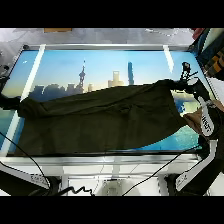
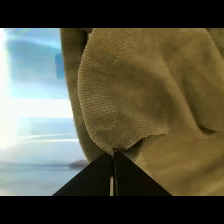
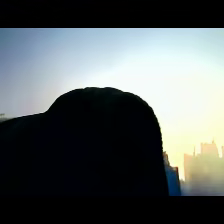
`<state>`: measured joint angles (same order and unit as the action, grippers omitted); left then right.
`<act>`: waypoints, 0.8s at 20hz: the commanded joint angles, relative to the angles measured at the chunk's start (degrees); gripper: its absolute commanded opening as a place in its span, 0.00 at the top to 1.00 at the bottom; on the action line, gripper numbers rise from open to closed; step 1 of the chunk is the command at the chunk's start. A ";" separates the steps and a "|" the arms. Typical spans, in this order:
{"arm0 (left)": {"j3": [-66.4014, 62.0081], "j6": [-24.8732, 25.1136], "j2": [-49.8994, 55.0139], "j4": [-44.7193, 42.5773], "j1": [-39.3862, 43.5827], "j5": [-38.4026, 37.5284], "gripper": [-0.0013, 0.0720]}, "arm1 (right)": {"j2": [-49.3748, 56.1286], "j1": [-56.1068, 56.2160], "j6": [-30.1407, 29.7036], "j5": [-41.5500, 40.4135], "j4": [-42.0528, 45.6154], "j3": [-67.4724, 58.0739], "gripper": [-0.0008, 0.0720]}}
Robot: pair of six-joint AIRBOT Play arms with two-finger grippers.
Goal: Fold the clothes and pants, and hang the long-sleeved shirts on hangers.
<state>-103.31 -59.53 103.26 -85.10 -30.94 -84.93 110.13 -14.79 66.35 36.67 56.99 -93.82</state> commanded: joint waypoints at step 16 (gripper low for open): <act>-6.43 -6.12 -2.58 -8.55 4.70 5.22 0.97 | -3.32 -10.51 14.19 12.20 13.55 -7.72 0.96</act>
<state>-109.62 -61.78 97.10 -72.55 -26.24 -62.19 106.83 -25.17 80.27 47.97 70.11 -101.43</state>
